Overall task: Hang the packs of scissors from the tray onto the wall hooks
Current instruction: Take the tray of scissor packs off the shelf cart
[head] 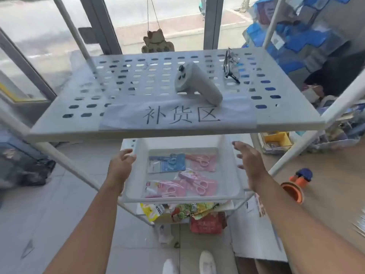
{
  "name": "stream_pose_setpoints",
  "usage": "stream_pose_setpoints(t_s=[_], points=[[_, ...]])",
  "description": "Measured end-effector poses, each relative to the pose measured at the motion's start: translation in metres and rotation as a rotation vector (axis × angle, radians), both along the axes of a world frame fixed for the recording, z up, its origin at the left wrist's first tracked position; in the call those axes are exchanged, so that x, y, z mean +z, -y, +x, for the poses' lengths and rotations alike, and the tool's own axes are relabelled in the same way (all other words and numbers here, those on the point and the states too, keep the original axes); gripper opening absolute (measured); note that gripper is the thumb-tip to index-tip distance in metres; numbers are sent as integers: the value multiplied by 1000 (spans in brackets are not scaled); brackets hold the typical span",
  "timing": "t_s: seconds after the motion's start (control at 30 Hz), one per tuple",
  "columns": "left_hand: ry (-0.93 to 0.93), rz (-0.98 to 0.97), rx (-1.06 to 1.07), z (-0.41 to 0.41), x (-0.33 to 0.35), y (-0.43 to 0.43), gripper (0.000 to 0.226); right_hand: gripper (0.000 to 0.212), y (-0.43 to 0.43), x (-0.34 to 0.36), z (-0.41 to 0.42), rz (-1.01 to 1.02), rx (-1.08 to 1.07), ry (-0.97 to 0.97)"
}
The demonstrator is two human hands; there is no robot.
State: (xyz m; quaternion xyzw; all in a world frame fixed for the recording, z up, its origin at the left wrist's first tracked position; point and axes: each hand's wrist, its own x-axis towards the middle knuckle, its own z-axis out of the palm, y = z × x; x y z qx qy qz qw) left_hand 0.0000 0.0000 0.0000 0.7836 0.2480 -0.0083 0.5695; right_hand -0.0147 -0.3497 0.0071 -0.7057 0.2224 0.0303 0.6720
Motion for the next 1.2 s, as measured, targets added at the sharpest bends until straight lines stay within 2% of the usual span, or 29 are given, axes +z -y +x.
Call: stream_pose_setpoints(t_s=[0.13,0.27,0.5,0.87,1.03,1.2], points=[[-85,-12,-6,20,-8,-11,42,29,4,-10,15,-6,-14,-84],[-261,-85,-54,28,-10,-19,52,38,7,-20,25,11,15,-203],[-284,-140,-80,26,-10,-31,50,40,4,-22,22,17,34,-276],[-122,-180,-84,-38,5,-51,36,37,-1,-1,-38,40,92,-197],[37,-65,42,-93,2,-42,28,37,-1,2,-61,2,220,-153],[79,-40,203,-169,5,-28,23,34,4,0,-72,22,354,-131]])
